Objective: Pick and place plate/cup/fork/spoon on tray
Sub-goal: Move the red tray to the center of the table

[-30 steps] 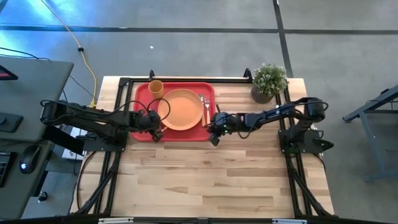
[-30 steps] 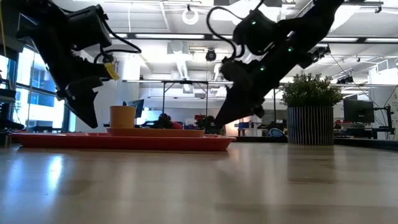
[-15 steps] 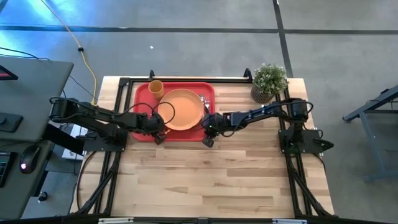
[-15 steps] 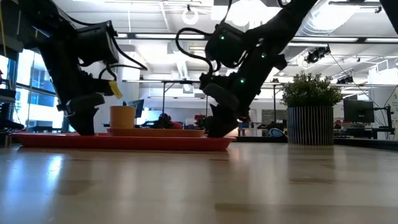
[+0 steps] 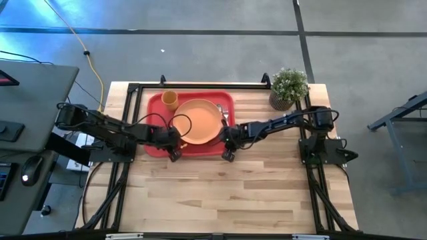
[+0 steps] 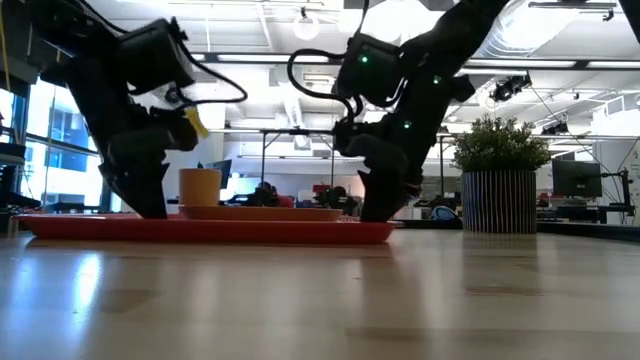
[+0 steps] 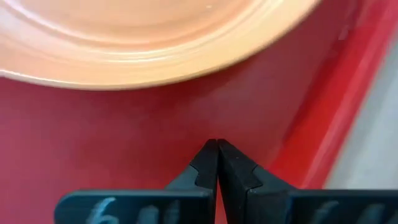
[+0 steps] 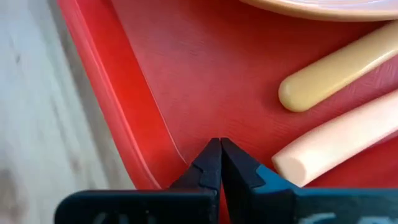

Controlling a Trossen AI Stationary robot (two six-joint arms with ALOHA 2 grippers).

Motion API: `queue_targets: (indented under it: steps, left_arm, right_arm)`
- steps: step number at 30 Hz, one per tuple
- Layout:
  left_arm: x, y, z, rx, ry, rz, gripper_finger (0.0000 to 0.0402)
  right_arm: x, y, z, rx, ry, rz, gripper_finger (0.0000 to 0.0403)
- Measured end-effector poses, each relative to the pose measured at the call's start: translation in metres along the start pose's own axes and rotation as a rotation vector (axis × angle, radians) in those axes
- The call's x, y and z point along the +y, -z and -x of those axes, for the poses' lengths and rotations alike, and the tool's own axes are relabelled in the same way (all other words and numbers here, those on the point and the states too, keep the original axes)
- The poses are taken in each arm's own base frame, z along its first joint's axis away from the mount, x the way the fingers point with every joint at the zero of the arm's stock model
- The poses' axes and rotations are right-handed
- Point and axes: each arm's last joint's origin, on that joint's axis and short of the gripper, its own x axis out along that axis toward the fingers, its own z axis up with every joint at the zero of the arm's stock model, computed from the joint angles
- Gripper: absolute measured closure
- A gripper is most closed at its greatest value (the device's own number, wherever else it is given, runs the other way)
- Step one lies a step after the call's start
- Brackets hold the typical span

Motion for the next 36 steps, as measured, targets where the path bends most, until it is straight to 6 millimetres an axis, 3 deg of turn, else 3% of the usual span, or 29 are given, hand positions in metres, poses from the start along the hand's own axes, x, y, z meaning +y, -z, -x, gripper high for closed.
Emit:
queue_targets:
  steps: [10, 20, 36]
  left_arm:
    - [-0.030, 0.007, 0.006, -0.073, 0.143, -0.031, 0.0401]
    - [-0.048, 0.010, 0.012, -0.157, 0.227, -0.083, 0.0401]
    - [-0.066, -0.018, 0.032, -0.315, 0.273, -0.261, 0.0401]
  right_arm:
    - [0.029, 0.027, 0.011, 0.157, 0.009, 0.006, 0.0403]
    - [0.061, 0.061, 0.027, 0.297, 0.047, 0.071, 0.0403]
    - [0.108, 0.102, 0.039, 0.279, 0.123, 0.063, 0.0403]
